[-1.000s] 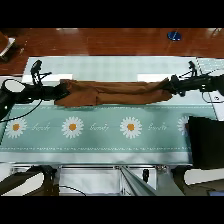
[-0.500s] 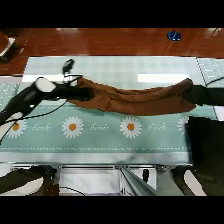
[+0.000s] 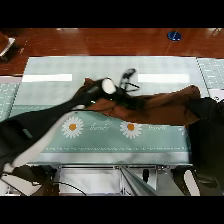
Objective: Fold the shirts.
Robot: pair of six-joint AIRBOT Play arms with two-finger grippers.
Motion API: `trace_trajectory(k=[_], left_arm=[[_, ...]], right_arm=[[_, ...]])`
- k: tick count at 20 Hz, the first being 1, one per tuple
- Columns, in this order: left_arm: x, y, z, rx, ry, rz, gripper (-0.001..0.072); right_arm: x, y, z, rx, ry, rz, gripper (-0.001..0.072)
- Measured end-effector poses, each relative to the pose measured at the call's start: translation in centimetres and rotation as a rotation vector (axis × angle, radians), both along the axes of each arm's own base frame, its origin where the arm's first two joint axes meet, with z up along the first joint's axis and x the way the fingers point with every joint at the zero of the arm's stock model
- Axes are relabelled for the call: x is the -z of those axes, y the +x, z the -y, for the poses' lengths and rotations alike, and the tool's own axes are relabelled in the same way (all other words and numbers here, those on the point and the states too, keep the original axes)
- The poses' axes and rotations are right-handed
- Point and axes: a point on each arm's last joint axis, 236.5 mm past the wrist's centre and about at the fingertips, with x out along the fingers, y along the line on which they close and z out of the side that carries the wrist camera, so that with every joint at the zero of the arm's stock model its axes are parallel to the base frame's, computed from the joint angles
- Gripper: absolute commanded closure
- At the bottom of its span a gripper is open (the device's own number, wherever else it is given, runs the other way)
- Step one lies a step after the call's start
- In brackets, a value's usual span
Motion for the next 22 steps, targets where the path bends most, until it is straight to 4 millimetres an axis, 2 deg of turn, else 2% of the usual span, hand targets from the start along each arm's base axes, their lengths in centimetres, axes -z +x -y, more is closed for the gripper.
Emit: trace_trajectory(k=[2,4,5,7,9,10,12,14,16,18,19,22], left_arm=[[1.2,-2.6,2.4,0.064,0.014,-0.036,0.0691],[1.6,-3.8,3.3,0.105,0.021,-0.053,0.0691],[1.2,-2.9,3.3,0.092,0.014,-0.045,0.0692],[0.1,-0.8,1.4,0.068,0.017,-0.052,0.0691],[-2.0,3.2,-2.4,-0.002,0.025,-0.027,0.0691],[-3.1,5.0,-5.2,-0.036,0.044,-0.011,0.0691],[-6.0,8.3,-11.4,-0.132,0.077,0.044,0.0691],[-8.8,9.9,-18.4,-0.244,0.12,0.104,0.0691],[-11.8,9.4,-24.1,-0.347,0.128,0.169,0.0691],[-13.6,7.6,-28.7,-0.439,0.143,0.232,0.0691],[-14.2,6.3,-30.3,-0.477,0.14,0.264,0.0691],[-13.6,1.8,-32.9,-0.544,0.136,0.288,0.0691]], right_arm=[[-0.4,-0.2,-0.3,-0.004,0.014,0.009,0.0685],[-0.5,-0.2,-0.5,-0.003,0.021,0.013,0.0685],[-0.7,-0.1,-0.6,-0.003,0.028,0.019,0.0685],[-0.9,-0.1,-0.6,0.0,0.035,0.024,0.0685],[-1.0,0.2,-0.9,-0.001,0.055,0.022,0.0685],[-1.0,0.5,-1.2,-0.013,0.072,0.019,0.0685],[-1.0,1.1,-2.8,-0.067,0.115,0.01,0.0685],[-0.5,2.3,-4.9,-0.126,0.152,-0.002,0.0685],[0.3,4.3,-7.6,-0.178,0.185,-0.019,0.0684],[1.4,6.8,-10.9,-0.228,0.203,-0.043,0.0684],[2.0,8.1,-12.9,-0.257,0.205,-0.056,0.0684],[4.3,11.8,-19.0,-0.336,0.201,-0.096,0.0684]])
